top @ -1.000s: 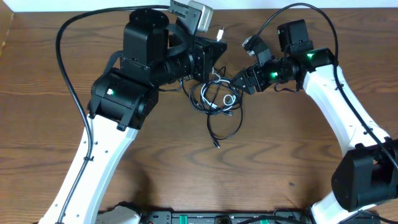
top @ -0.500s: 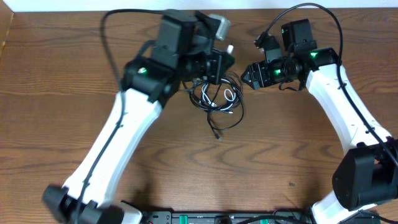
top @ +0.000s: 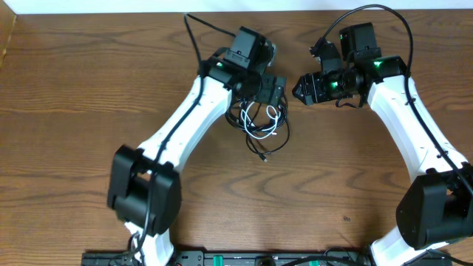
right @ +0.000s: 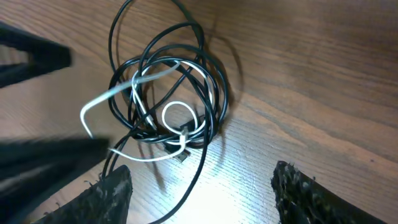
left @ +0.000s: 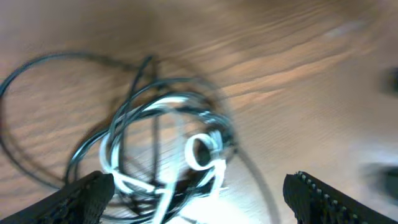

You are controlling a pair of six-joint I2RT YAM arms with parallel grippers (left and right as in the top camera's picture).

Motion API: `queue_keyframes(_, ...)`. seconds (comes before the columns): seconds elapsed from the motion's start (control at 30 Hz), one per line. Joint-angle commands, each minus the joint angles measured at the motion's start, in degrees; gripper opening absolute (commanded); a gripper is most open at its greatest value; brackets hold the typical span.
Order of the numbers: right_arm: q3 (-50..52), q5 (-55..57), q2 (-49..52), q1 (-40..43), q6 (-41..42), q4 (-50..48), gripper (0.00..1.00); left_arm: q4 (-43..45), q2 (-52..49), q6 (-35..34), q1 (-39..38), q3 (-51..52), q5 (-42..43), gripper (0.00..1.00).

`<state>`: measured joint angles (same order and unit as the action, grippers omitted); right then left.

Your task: Untangle cables

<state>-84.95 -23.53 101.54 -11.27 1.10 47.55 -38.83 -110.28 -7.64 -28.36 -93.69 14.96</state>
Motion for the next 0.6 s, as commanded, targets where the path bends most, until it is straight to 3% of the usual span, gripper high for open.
queue_keyframes(0.0,0.37,0.11,0.5,0.26,0.81,0.07,0.69,-1.77,-2.27,0.35,-0.11,-0.61,-9.22,0.92)
queue_keyframes(0.1,0.37,0.11,0.5,0.26,0.81,0.04,0.69,-3.41,-3.58,0.28,0.11,-0.61,-14.53,0.84)
queue_keyframes(0.2,0.37,0.76,0.52,0.26,0.81,0.09,0.7,-3.43,-3.89,-0.35,0.92,-0.61,-15.3,0.84)
queue_keyframes(0.57,0.37,1.53,0.52,0.24,1.64,-0.52,0.72,-3.39,8.74,-0.02,3.21,-1.16,-3.93,0.84)
